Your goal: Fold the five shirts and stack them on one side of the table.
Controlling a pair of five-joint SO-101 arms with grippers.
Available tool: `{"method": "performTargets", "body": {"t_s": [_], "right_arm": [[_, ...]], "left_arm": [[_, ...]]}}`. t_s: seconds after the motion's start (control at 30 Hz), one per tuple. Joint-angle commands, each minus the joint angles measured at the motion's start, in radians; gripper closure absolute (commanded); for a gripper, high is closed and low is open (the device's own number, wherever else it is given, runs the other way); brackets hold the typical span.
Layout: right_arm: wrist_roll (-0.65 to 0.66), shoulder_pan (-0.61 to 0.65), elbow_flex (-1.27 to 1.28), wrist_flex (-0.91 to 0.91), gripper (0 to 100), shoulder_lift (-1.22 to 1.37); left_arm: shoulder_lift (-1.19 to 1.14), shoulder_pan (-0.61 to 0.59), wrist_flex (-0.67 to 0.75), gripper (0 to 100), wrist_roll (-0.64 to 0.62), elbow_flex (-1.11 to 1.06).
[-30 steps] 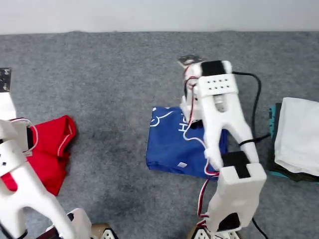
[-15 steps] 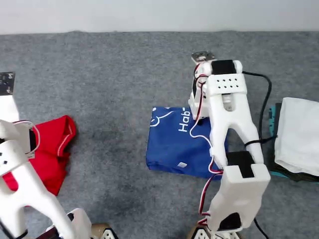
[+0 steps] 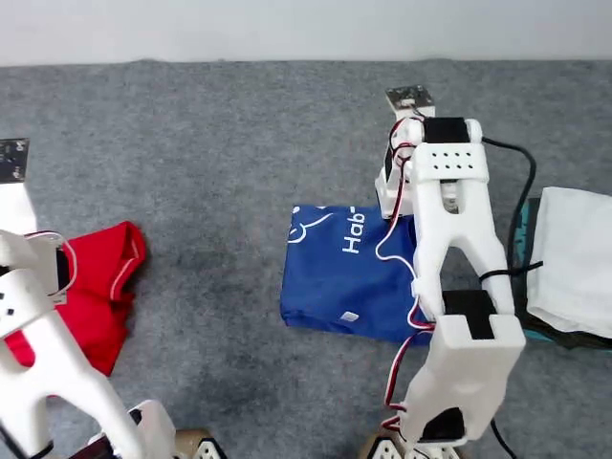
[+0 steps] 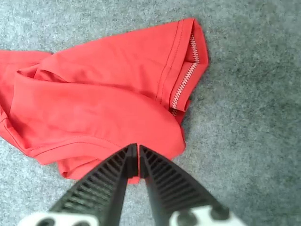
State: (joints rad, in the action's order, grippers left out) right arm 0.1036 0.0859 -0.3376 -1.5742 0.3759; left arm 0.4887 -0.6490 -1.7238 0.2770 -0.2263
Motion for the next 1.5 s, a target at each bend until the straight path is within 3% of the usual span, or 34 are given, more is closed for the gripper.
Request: {"method": "performTargets", "body": {"t_s": [0.0,0.23,0.67,1.1,1.47], "right_arm": [[-0.005,-0.010,-0.008,0.016,82.9,0.028],[-0.008,-0.010,-0.011,0.064,83.1,0.105],[-0.008,-0.056,-0.031,0.093,99.1,0.142],[0.110,-0.111,-0.232,0.094,98.8,0.151],[0.146,-0.139,-0.249,0.171,98.3,0.234]], "left_arm": [[0.020,-0.002,0.015,99,0.008,0.005],[0.020,-0.002,0.015,99,0.008,0.005],[0.020,0.000,0.051,99,0.008,0.004],[0.020,0.000,0.074,99,0.008,0.004],[0.020,0.157,0.074,99,0.006,0.004]]}}
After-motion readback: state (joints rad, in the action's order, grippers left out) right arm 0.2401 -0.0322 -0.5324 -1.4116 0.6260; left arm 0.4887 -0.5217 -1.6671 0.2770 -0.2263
